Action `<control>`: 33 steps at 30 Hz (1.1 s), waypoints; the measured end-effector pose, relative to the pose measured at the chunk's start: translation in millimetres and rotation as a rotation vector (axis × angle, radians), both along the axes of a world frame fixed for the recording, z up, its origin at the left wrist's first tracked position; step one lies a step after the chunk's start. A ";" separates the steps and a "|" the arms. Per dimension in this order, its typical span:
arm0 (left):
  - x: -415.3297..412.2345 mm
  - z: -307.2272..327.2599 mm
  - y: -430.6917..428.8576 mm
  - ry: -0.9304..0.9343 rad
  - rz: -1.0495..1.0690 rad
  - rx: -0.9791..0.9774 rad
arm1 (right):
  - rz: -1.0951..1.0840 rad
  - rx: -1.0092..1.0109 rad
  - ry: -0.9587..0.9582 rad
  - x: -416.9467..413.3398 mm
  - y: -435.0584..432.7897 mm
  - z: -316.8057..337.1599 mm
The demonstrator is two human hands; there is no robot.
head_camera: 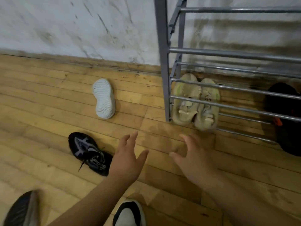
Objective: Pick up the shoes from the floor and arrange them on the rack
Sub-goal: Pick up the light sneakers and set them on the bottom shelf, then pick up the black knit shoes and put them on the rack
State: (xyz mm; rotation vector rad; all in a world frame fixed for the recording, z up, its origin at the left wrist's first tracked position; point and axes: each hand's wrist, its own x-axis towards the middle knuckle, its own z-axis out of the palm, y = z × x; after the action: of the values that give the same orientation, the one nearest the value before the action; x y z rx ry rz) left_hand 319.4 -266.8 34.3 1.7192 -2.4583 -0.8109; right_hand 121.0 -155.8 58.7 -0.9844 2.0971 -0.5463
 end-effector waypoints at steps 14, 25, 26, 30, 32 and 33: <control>133.7 -34.5 -23.5 0.411 0.770 0.303 | 0.403 0.097 -0.190 144.1 -91.2 0.3; 120.1 -63.4 -22.3 0.170 0.562 0.256 | 0.325 0.142 -0.239 159.2 -94.6 -4.2; 118.9 -60.1 -21.2 0.157 0.508 0.215 | 0.318 0.142 -0.239 159.0 -93.1 -3.6; 109.9 -46.4 -16.6 0.171 0.264 0.135 | 0.305 0.152 -0.209 145.1 -82.4 -1.2; 103.5 -36.9 -12.2 0.211 0.246 0.234 | 0.302 0.155 -0.180 129.5 -78.0 6.7; 99.9 -29.9 -9.5 0.264 0.284 0.308 | 0.302 0.159 -0.171 119.6 -76.4 12.4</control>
State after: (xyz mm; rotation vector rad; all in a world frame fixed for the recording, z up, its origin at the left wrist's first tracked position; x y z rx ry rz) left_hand 419.4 -276.3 4.4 1.8507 -1.9451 -1.3317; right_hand 240.6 -232.2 71.1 -1.0955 1.7696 -0.2941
